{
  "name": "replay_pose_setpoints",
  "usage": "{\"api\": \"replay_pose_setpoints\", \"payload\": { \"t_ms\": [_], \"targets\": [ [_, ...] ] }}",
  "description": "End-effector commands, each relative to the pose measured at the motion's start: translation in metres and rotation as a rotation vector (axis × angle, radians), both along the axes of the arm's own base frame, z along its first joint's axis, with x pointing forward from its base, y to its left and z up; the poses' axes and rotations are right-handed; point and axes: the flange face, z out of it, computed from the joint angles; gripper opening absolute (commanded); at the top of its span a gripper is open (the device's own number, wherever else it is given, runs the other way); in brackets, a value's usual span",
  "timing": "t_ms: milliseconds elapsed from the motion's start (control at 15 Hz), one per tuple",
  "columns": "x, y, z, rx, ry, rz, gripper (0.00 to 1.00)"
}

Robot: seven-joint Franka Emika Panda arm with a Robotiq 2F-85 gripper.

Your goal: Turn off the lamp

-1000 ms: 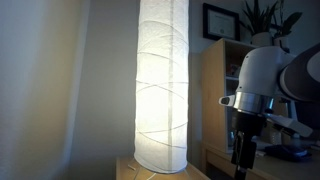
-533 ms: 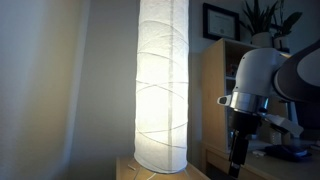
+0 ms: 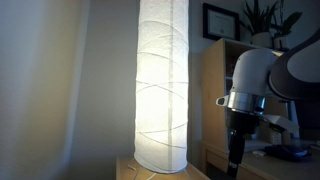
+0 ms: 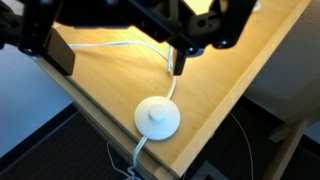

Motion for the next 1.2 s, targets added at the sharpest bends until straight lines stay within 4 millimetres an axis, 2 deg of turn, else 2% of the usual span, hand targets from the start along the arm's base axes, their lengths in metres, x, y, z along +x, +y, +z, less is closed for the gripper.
{"api": "replay_pose_setpoints", "payload": {
  "t_ms": [0, 67, 133, 200, 800, 867, 1133],
  "targets": [
    [0.008, -0.001, 0.004, 0.028, 0.024, -0.043, 1.00],
    [0.009, -0.003, 0.005, 0.032, 0.016, -0.048, 1.00],
    [0.010, -0.004, 0.005, 0.033, 0.015, -0.053, 0.75],
    [0.011, -0.006, 0.006, 0.033, 0.006, -0.060, 0.74],
    [0.011, -0.008, 0.007, 0.036, 0.013, -0.057, 0.05],
    [0.011, -0.008, 0.006, 0.033, 0.010, -0.060, 0.00],
    [0.013, -0.015, -0.005, 0.013, 0.027, -0.074, 0.00]
  ]
}}
